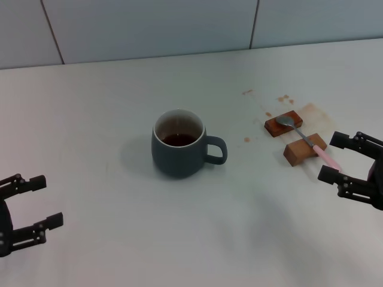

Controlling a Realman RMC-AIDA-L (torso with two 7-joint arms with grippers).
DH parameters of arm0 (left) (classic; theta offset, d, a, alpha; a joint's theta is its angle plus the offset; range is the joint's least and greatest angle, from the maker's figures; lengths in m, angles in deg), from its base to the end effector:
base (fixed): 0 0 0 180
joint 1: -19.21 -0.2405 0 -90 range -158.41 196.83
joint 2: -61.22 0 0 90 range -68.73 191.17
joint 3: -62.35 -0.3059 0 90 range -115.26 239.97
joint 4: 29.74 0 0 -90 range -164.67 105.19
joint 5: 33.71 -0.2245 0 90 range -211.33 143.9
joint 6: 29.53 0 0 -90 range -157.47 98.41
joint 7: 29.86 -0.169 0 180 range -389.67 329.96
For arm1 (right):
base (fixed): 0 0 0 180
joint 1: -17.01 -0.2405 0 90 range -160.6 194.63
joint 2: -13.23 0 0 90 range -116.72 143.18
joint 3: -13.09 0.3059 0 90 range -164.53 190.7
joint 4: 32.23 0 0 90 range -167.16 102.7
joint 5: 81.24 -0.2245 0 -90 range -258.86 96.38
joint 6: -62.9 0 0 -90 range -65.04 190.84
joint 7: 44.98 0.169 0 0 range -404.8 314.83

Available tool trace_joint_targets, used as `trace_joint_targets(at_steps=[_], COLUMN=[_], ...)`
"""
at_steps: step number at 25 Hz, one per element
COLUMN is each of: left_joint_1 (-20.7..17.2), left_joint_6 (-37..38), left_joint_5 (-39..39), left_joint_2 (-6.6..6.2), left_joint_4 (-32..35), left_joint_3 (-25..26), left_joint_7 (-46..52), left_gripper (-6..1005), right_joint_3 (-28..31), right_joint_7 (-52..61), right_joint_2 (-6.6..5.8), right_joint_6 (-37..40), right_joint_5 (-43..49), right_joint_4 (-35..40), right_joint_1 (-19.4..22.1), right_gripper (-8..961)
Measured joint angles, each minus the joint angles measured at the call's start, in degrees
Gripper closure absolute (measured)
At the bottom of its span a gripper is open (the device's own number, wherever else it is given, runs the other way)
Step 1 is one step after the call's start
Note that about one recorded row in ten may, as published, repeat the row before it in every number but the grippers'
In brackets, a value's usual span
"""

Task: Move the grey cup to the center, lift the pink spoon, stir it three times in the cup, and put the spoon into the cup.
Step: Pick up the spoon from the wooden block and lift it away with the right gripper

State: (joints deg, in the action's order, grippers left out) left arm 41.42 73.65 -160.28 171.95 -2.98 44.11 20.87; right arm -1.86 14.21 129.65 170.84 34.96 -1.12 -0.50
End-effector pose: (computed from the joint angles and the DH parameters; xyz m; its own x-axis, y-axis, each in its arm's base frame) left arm -0.3851 0.2915 0.0158 0.8434 0.1297 0.5213 0.3210 -0.8998 -0.2954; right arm 0.3704 0.2707 0.0136 0.6668 -0.1569 -0.7285 -0.4986 -0.8205 -0.2797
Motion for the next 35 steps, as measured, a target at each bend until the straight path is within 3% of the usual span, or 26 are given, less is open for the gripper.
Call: trace_joint_targets(at_steps=[9,12,15,17,18,19,20,23,30,35], left_joint_1=[-0.1,-0.1,0.1,0.2,0.4,0.4,0.4,0.5,0.6,0.4], left_joint_6=[0.1,0.1,0.0,-0.1,-0.1,-0.1,-0.1,-0.2,-0.2,-0.2], left_joint_5=[0.4,0.6,0.7,0.7,0.7,0.7,0.7,0.7,0.7,0.7], left_joint_2=[0.74,0.99,1.26,1.37,1.42,1.42,1.42,1.43,1.36,1.18], left_joint_4=[1.4,1.4,1.5,1.5,1.5,1.5,1.5,1.5,1.5,1.5], left_joint_3=[0.0,0.1,0.2,0.2,0.2,0.2,0.2,0.1,0.1,0.1], left_joint_7=[0.1,0.2,0.2,0.3,0.3,0.3,0.3,0.2,0.3,0.4], left_gripper=[180,181,181,181,181,182,182,182,183,184], right_joint_3=[1.2,5.6,12.1,13.4,16.6,16.6,18.9,20.2,18.2,17.9], right_joint_7=[0.9,3.7,10.8,13.9,22.3,22.3,30.9,41.7,47.8,49.9], right_joint_2=[-0.12,-0.12,0.77,1.15,2.16,2.16,2.52,2.44,2.12,1.97], right_joint_6=[1.2,4.1,6.4,6.4,5.2,5.2,2.6,-3.1,-14.4,-17.2], right_joint_5=[-1.0,-4.5,-10.0,-11.3,-12.7,-12.7,-13.1,-13.1,-9.5,-7.1], right_joint_4=[-3.9,-10.9,-21.4,-23.1,-24.5,-24.5,-24.9,-24.9,-24.1,-24.0], right_joint_1=[0.5,1.4,3.4,4.1,5.4,5.4,6.4,7.6,7.8,7.4], right_gripper=[150,151,151,151,151,151,151,151,150,150])
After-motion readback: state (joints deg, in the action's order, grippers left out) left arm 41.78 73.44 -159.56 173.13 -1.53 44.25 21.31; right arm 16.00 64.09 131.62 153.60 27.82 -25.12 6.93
